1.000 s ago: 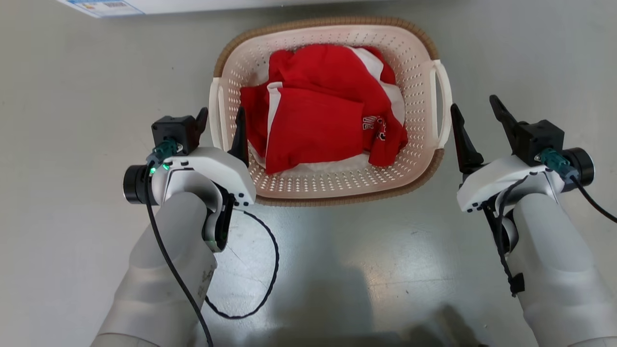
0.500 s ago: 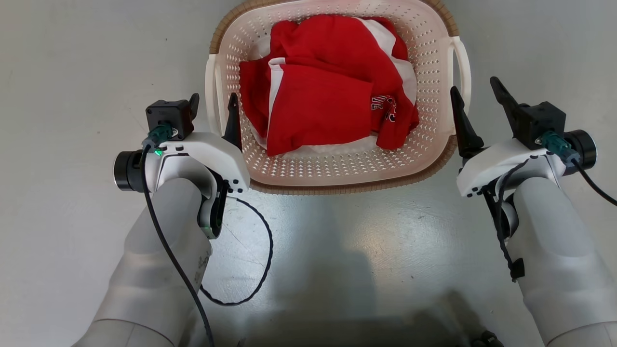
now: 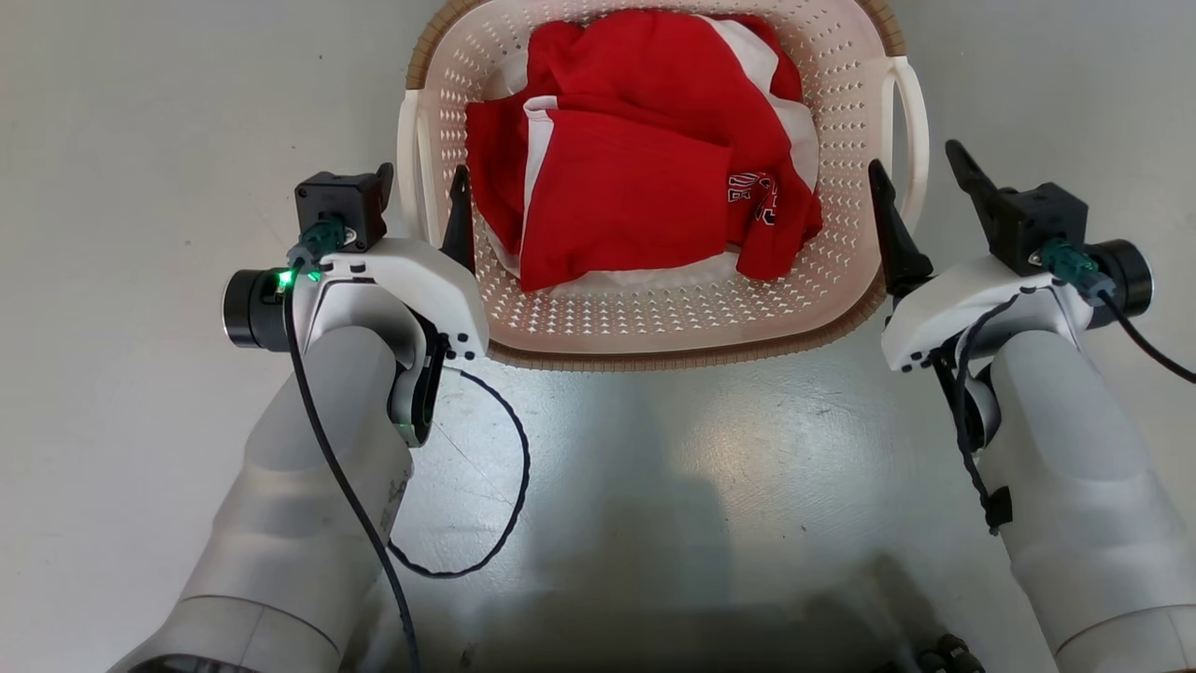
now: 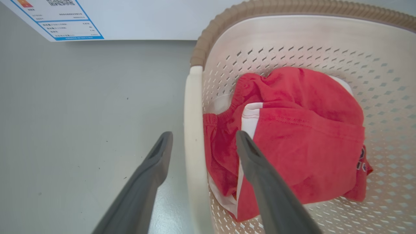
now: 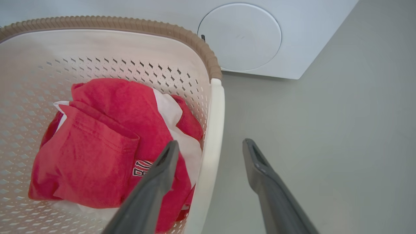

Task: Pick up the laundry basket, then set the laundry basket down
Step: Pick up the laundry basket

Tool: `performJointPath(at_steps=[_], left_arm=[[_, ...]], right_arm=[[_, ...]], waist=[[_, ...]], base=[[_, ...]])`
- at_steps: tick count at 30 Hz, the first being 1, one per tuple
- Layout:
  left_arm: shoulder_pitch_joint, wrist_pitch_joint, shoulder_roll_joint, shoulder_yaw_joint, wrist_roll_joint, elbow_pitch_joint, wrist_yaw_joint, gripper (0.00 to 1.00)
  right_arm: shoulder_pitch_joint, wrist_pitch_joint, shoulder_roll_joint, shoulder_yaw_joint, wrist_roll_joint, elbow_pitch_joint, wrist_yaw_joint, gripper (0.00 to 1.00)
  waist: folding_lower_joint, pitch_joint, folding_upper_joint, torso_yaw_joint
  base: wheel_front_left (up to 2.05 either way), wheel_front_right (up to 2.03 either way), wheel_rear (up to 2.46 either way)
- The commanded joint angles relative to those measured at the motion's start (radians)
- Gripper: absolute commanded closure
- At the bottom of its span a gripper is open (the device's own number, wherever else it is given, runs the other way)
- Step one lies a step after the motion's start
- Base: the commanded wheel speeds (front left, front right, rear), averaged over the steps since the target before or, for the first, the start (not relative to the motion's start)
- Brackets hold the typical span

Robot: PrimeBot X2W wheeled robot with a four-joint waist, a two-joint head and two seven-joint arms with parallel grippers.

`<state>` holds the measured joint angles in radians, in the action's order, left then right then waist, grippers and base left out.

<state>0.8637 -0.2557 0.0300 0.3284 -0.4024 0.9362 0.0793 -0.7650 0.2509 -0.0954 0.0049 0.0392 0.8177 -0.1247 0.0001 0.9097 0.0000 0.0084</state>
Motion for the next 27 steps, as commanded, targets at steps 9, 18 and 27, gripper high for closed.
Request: performJointPath(at_steps=[9, 18, 27], left_arm=[[0.02, -0.006, 0.02, 0.007, 0.002, 0.027, 0.001, 0.0], [0.026, -0.006, 0.02, 0.022, -0.01, 0.036, 0.003, 0.0], [0.036, -0.006, 0.02, 0.036, 0.003, 0.054, 0.006, 0.0]], right_arm=[[-0.004, 0.011, 0.023, 0.014, 0.013, 0.03, -0.006, 0.0], [-0.016, 0.011, 0.026, 0.005, 0.011, 0.047, -0.006, 0.0], [-0.022, 0.011, 0.03, 0.002, 0.012, 0.05, -0.006, 0.0]], waist=[[0.0, 0.006, 0.0, 0.002], [0.0, 0.007, 0.0, 0.003], [0.0, 0.009, 0.0, -0.002]], base=[[0.0, 0.0, 0.0], [0.0, 0.0, 0.0], [0.0, 0.0, 0.0]])
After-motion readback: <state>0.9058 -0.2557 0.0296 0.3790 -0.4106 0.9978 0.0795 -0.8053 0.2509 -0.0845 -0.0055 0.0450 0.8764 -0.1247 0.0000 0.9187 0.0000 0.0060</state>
